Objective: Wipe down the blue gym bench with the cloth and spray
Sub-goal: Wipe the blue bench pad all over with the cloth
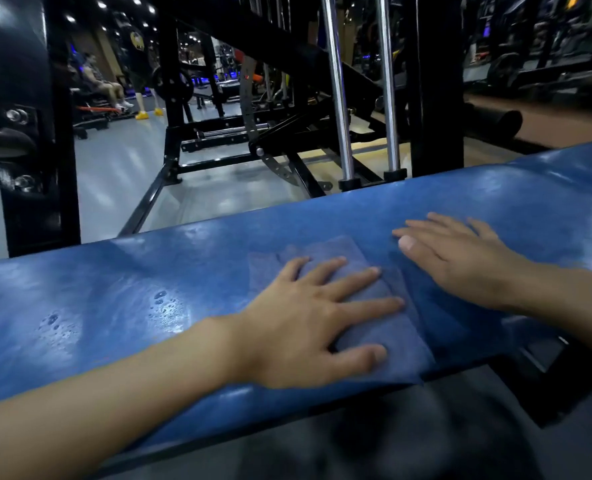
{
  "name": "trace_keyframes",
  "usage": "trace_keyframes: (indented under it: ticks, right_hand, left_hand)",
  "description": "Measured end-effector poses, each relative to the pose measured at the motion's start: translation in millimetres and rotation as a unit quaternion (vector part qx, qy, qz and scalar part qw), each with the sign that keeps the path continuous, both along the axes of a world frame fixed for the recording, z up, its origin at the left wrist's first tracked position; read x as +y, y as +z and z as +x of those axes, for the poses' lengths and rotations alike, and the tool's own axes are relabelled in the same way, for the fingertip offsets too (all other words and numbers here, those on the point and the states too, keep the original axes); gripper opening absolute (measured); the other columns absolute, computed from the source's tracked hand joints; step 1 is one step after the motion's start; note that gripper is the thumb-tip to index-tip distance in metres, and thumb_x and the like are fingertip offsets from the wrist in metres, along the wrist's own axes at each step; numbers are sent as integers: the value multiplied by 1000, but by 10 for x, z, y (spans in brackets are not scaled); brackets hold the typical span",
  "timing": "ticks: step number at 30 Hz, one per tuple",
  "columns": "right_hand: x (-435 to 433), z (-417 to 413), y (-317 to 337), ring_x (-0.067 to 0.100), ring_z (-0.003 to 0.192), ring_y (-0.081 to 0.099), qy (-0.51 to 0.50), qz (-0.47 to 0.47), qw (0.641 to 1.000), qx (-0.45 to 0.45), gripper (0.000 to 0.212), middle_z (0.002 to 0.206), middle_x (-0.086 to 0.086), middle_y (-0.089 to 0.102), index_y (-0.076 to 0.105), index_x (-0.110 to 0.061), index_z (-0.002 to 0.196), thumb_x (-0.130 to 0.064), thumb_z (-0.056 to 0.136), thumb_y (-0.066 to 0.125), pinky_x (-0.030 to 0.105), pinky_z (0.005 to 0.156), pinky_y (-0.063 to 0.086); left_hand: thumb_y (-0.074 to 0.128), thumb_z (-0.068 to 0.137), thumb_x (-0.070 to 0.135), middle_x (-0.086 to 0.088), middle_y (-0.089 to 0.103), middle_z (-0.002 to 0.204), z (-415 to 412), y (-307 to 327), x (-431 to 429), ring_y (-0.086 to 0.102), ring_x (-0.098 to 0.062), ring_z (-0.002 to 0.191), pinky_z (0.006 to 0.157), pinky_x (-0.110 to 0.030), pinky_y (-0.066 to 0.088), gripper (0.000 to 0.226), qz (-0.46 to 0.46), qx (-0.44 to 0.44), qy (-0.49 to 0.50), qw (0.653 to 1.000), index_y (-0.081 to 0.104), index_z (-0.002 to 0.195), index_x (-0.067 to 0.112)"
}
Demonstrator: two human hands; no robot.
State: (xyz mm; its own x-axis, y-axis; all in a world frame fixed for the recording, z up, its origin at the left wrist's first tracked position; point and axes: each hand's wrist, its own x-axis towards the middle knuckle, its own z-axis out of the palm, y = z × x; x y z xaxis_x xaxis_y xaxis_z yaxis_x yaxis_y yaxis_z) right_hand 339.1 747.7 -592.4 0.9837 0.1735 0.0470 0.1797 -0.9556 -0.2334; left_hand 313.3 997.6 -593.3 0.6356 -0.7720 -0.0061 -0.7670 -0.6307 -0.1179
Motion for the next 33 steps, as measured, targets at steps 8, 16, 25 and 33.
trace_keyframes:
  ticks: [8, 16, 25, 33]
  right_hand:
    - [102, 2, -123, 3, 148, -3, 19, -25, 999, 22, 78, 161, -20, 6, 20, -45, 149, -74, 79, 1, 47, 119, -2]
    - [102, 2, -135, 6, 148, -5, 30, -27, 999, 20, 71, 162, -16, 5, 16, -44, 150, -70, 85, 5, 49, 119, -5]
    - [76, 38, -155, 6, 148, 5, 21, 14, 1000, 0, 75, 160, -18, 16, 15, -44, 149, -72, 84, -6, 50, 118, 0]
    - [237, -26, -96, 5, 148, -4, 36, 5, 999, 25, 79, 161, -17, 8, 14, -43, 150, -72, 80, -4, 50, 118, -5]
  left_hand:
    - [12, 78, 83, 16, 18, 162, 925, 9, 384, 15, -11, 150, 118, -53, 14, 72, -47, 27, 149, 987, 19, 146, 60]
    - [14, 88, 78, 12, 25, 161, 1349, -8, 662, 24, -24, 147, 112, -61, 18, 65, -33, 10, 306, 951, 21, 148, 54]
    - [7, 85, 75, 15, 8, 165, 52, -4, 33, 11, -21, 151, 117, -52, 15, 68, -8, -14, 38, 999, 10, 150, 55]
    - [9, 79, 83, 16, 13, 164, 827, 33, 447, 10, -12, 151, 119, -56, 11, 71, -23, 28, 131, 991, 13, 146, 60]
